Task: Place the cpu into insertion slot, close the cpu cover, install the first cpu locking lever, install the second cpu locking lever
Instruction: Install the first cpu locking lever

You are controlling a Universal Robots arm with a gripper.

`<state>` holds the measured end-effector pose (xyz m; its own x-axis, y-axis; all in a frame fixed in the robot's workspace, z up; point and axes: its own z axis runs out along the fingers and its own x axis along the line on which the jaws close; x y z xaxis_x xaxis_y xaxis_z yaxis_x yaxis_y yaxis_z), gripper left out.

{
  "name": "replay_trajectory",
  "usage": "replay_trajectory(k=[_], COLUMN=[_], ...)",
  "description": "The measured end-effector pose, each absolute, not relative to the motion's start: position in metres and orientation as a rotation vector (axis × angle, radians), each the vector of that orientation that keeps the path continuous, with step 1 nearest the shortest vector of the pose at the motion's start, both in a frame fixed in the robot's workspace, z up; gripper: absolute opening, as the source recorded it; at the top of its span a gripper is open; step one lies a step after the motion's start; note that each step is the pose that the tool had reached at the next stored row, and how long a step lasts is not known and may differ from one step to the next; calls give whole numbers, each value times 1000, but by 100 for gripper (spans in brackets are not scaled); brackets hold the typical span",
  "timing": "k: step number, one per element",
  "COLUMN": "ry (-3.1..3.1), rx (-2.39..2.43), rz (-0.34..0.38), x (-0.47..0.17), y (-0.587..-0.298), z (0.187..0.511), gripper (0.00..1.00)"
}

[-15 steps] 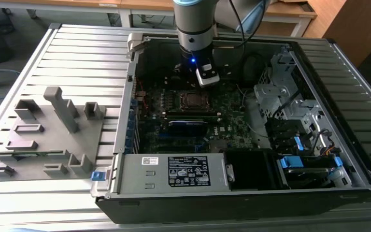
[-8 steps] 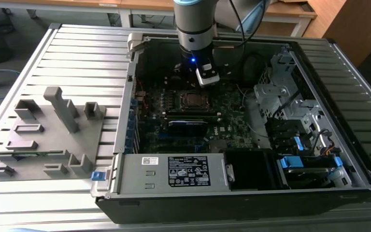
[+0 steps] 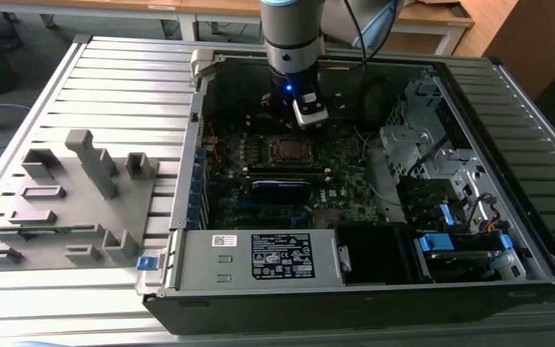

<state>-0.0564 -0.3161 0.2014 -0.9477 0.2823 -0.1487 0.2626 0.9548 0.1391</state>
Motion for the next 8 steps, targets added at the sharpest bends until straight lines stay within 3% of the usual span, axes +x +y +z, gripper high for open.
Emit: replay_trajectory(k=[8], ry=[2939], rx=[416], rz=[182], x=[-57], y=[-312], z=[201], gripper=[10])
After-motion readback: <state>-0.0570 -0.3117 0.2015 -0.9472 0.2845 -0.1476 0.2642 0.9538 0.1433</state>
